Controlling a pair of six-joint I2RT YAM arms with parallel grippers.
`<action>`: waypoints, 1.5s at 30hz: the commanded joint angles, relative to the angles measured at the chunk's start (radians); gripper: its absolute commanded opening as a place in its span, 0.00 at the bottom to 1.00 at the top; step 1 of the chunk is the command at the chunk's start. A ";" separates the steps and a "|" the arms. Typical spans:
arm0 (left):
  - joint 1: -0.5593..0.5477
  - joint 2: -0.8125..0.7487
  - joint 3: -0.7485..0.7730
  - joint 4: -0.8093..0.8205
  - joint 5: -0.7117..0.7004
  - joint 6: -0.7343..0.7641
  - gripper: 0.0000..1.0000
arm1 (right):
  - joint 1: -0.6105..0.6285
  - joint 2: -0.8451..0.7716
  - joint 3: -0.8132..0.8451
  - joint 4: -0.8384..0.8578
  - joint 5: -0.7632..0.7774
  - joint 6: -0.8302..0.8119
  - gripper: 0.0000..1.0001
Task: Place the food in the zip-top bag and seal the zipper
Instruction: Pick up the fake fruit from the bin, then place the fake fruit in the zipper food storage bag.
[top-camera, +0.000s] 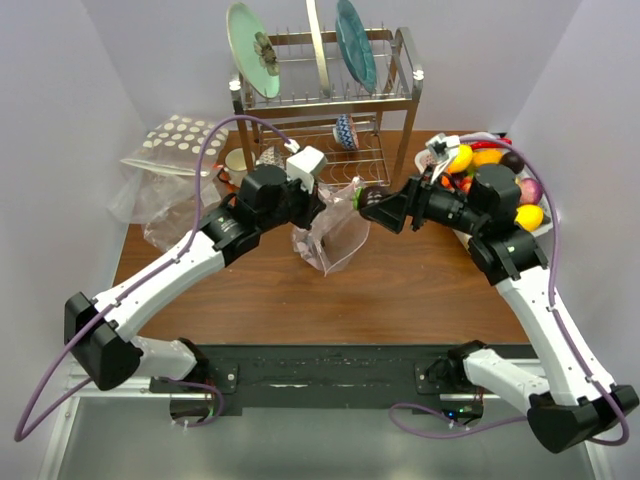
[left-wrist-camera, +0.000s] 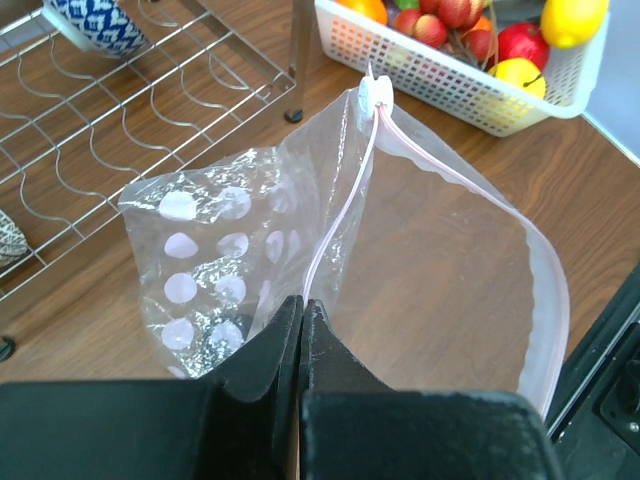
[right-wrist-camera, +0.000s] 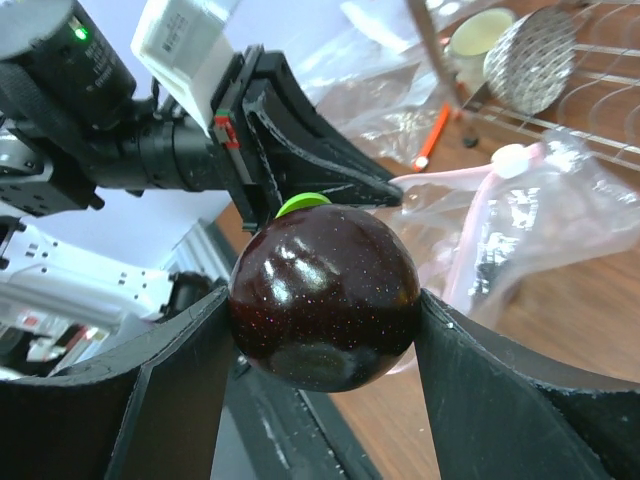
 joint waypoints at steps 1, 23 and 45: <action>0.007 -0.041 -0.014 0.075 0.035 -0.003 0.00 | 0.074 0.037 0.015 0.018 0.025 -0.001 0.56; 0.011 -0.083 -0.034 0.125 0.095 -0.023 0.00 | 0.209 0.203 0.065 -0.084 0.366 -0.053 0.99; 0.025 -0.064 -0.027 0.096 0.053 -0.028 0.00 | 0.034 0.199 0.268 -0.393 1.218 -0.205 0.84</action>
